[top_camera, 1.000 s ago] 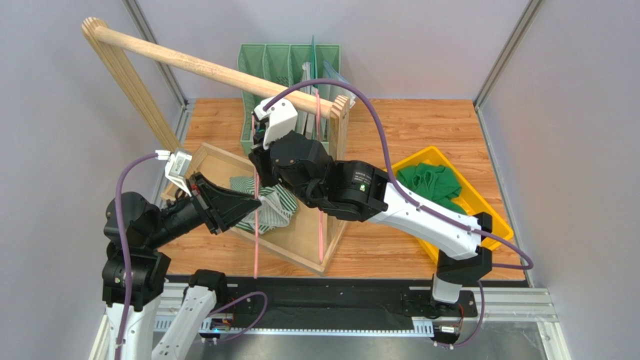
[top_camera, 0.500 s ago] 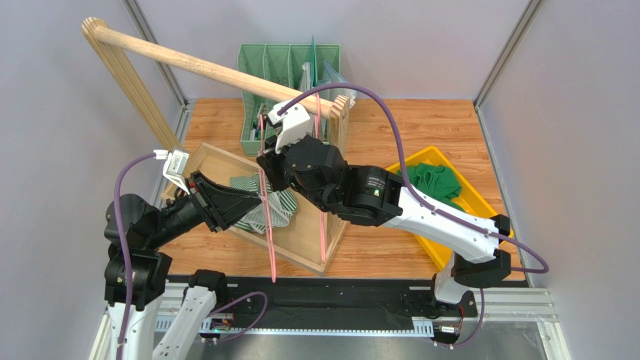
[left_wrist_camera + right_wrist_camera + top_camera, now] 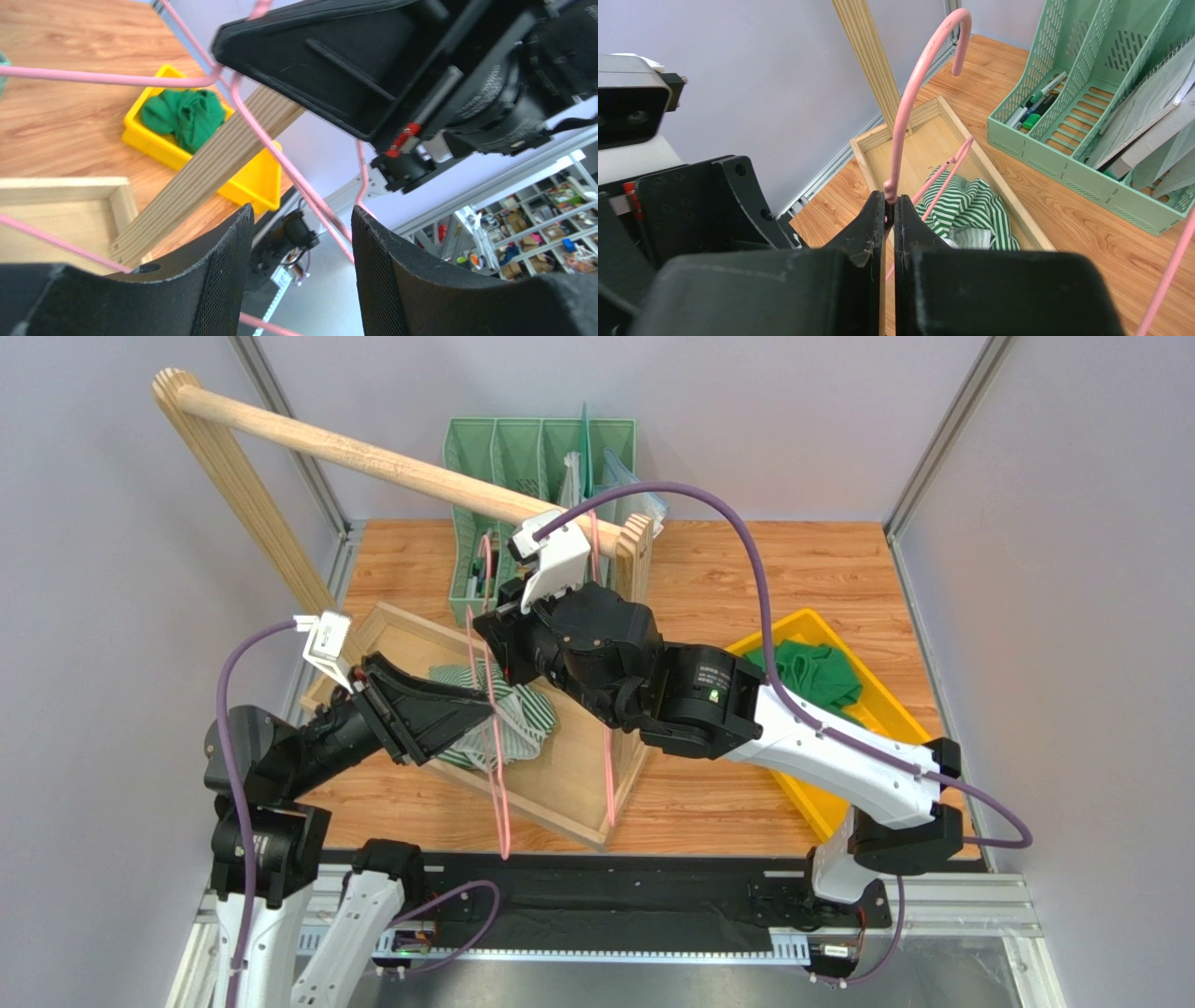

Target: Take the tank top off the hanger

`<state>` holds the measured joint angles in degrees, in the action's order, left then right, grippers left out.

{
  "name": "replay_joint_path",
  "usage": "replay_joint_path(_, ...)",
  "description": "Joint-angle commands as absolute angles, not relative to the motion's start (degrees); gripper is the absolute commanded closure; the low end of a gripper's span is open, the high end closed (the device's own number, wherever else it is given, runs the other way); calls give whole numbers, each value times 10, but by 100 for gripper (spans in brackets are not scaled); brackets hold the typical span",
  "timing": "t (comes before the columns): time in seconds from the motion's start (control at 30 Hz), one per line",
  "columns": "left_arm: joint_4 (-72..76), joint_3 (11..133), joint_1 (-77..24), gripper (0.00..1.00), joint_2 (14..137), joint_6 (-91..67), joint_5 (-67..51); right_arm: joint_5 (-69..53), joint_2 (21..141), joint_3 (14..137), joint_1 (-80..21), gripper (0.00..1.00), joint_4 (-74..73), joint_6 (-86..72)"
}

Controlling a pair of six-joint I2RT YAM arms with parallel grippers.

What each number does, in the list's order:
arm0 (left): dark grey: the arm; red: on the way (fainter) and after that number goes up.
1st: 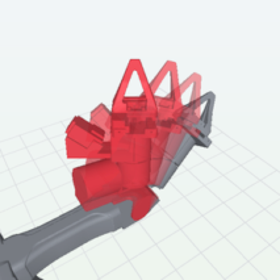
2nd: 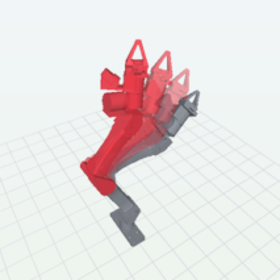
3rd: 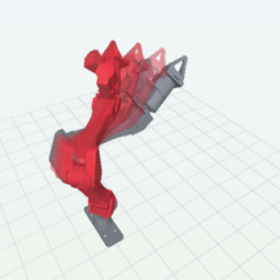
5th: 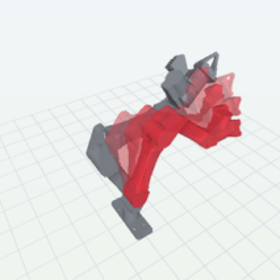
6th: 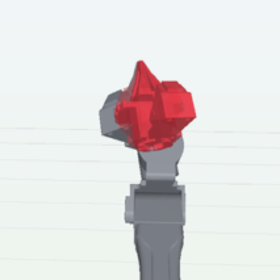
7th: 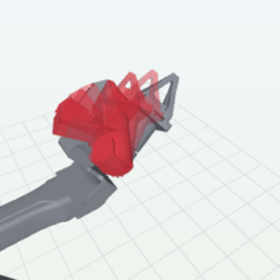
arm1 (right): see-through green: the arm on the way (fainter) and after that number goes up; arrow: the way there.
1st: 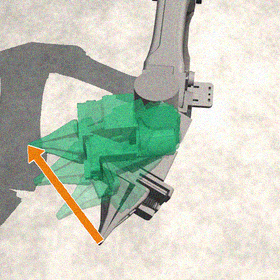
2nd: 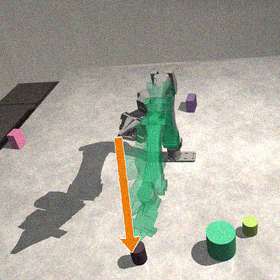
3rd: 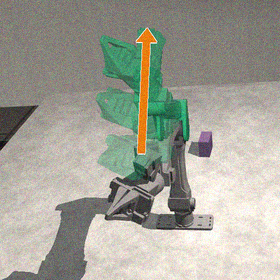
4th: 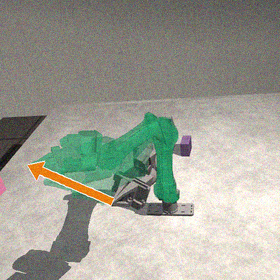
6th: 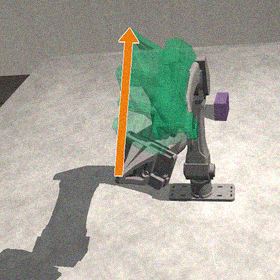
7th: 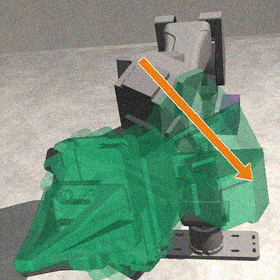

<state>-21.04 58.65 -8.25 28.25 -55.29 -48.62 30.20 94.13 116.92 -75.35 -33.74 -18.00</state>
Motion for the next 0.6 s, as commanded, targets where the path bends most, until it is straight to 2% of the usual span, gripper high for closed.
replay_joint_path(0.0,-137,580,-83,41,272,-609,-509,301,945,1179,-758,100,-299,-167)
replay_joint_path(0.57,-137,583,-83,44,287,-642,-489,315,972,1202,-766,100,-289,-163)
